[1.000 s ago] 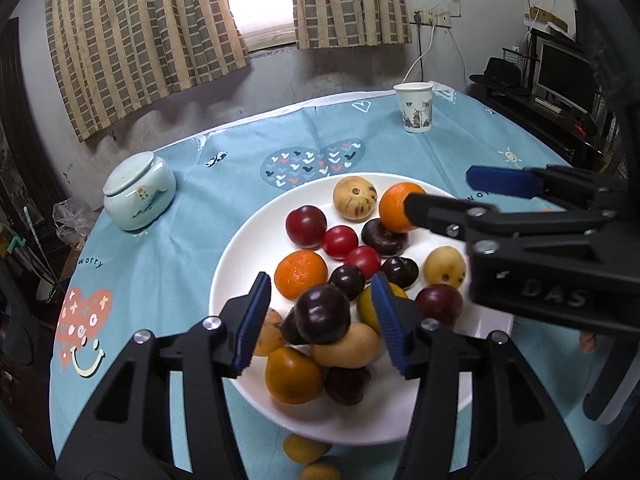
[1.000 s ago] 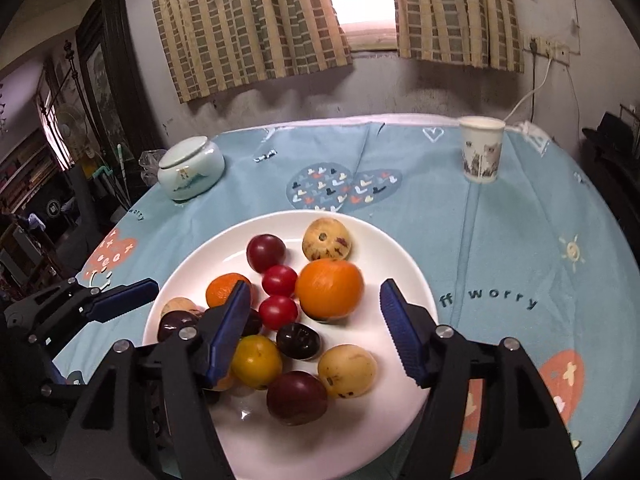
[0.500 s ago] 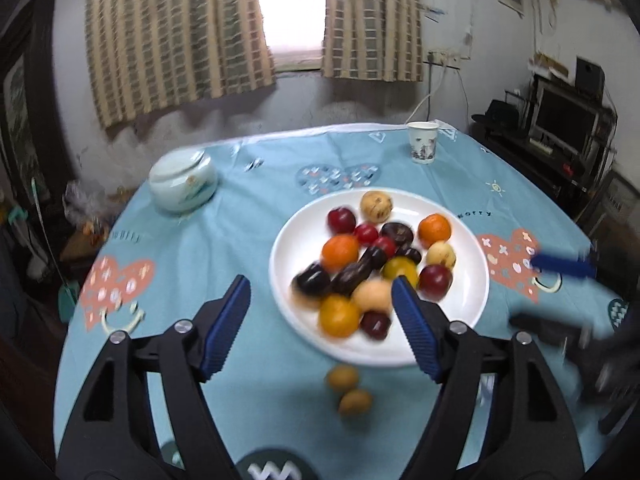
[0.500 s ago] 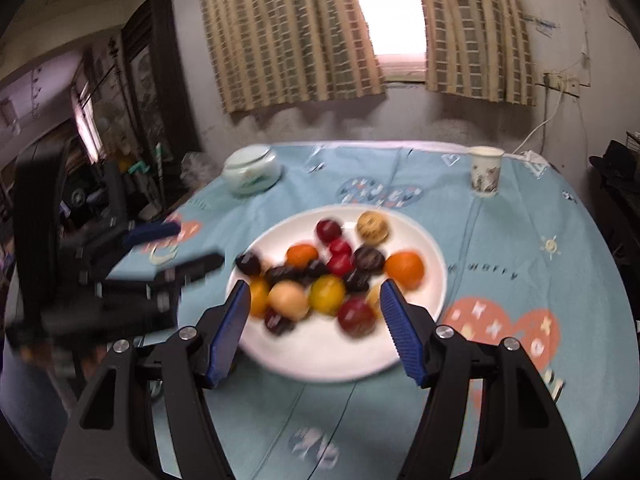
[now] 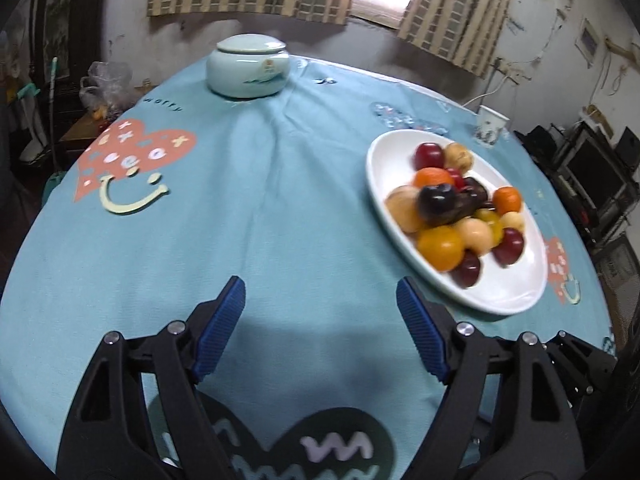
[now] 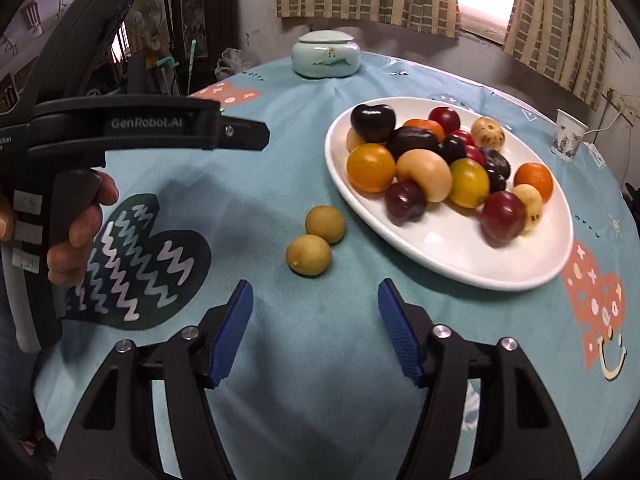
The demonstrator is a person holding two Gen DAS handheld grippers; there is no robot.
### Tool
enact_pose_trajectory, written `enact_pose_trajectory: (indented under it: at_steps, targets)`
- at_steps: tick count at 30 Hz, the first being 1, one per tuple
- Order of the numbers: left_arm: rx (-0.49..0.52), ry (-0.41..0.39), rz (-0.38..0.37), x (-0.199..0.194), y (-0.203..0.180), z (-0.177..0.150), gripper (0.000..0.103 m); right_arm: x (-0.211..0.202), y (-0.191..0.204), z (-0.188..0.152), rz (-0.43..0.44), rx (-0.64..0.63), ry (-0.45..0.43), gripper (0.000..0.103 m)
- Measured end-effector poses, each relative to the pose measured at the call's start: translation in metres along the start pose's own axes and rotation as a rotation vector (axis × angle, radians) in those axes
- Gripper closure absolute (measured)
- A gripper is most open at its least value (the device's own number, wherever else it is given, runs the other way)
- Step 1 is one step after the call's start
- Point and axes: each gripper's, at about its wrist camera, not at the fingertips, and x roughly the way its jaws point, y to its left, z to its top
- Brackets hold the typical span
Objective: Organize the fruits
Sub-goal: 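Withdraw both grippers from the plate toward the two small tan fruits, then grasp a small tan fruit with the right gripper while the left grasps the other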
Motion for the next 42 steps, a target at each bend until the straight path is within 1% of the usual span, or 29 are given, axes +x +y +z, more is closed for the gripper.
enact_pose_trajectory:
  at_steps: [1,6,10,13,16,17,21,23,25,26,29,31,33,34,35,36,37,38,40,42]
  targets:
    - [-0.001,0.002,0.0,0.0,0.001,-0.001,0.024,0.004,0.001,0.002,-0.001,0.0,0.006,0.05]
    - [0.02,-0.005,-0.024,-0.003,-0.003,-0.003,0.023,0.025,0.004,0.013,-0.005,0.009,0.037,0.055]
    - [0.037,0.014,-0.015,0.001,-0.007,-0.005,0.022,0.028,0.002,0.014,0.007,0.008,0.027,0.075]
    - [0.039,0.018,-0.011,0.004,-0.007,-0.006,0.022,0.024,-0.003,0.013,0.008,0.02,0.017,0.075]
    - [0.061,0.033,-0.007,0.009,-0.011,-0.009,0.022,0.011,-0.011,0.006,0.016,0.023,0.002,0.075]
    - [0.079,0.036,-0.01,0.01,-0.014,-0.011,0.022,0.004,-0.016,0.002,0.018,0.026,-0.002,0.075]
    - [0.209,0.038,-0.026,0.012,-0.041,-0.023,0.022,-0.022,-0.041,-0.019,0.007,0.056,-0.026,0.075]
    - [0.247,0.04,-0.038,0.012,-0.052,-0.027,0.022,-0.032,-0.056,-0.03,0.008,0.081,-0.033,0.075]
    - [0.295,0.031,-0.026,0.013,-0.064,-0.03,0.022,-0.038,-0.065,-0.039,0.013,0.094,-0.038,0.075]
    - [0.325,0.024,-0.009,0.015,-0.072,-0.031,0.022,-0.039,-0.071,-0.043,0.02,0.11,-0.041,0.075]
    - [0.373,0.04,0.027,0.024,-0.086,-0.034,0.023,-0.038,-0.079,-0.047,0.045,0.144,-0.047,0.075]
    - [0.396,0.053,0.037,0.031,-0.094,-0.037,0.024,-0.041,-0.077,-0.046,0.053,0.129,-0.06,0.075]
    - [0.41,0.065,0.045,0.037,-0.099,-0.037,0.031,-0.045,-0.077,-0.047,0.062,0.127,-0.072,0.075]
    - [0.415,0.072,0.048,0.04,-0.101,-0.037,0.039,-0.047,-0.077,-0.048,0.07,0.125,-0.076,0.075]
    - [0.416,0.085,0.045,0.043,-0.102,-0.037,0.051,-0.047,-0.077,-0.048,0.07,0.121,-0.078,0.075]
    - [0.411,0.098,0.032,0.045,-0.103,-0.035,0.054,-0.048,-0.076,-0.048,0.069,0.118,-0.078,0.075]
    - [0.402,0.1,0.021,0.046,-0.103,-0.034,0.059,-0.047,-0.076,-0.048,0.071,0.116,-0.076,0.075]
    - [0.396,0.103,0.022,0.046,-0.103,-0.032,0.061,-0.047,-0.076,-0.048,0.073,0.116,-0.075,0.075]
    - [0.397,0.103,0.024,0.048,-0.104,-0.032,0.061,-0.047,-0.076,-0.047,0.078,0.113,-0.076,0.075]
    - [0.395,0.099,0.013,0.049,-0.104,-0.032,0.065,-0.048,-0.076,-0.048,0.08,0.11,-0.077,0.075]
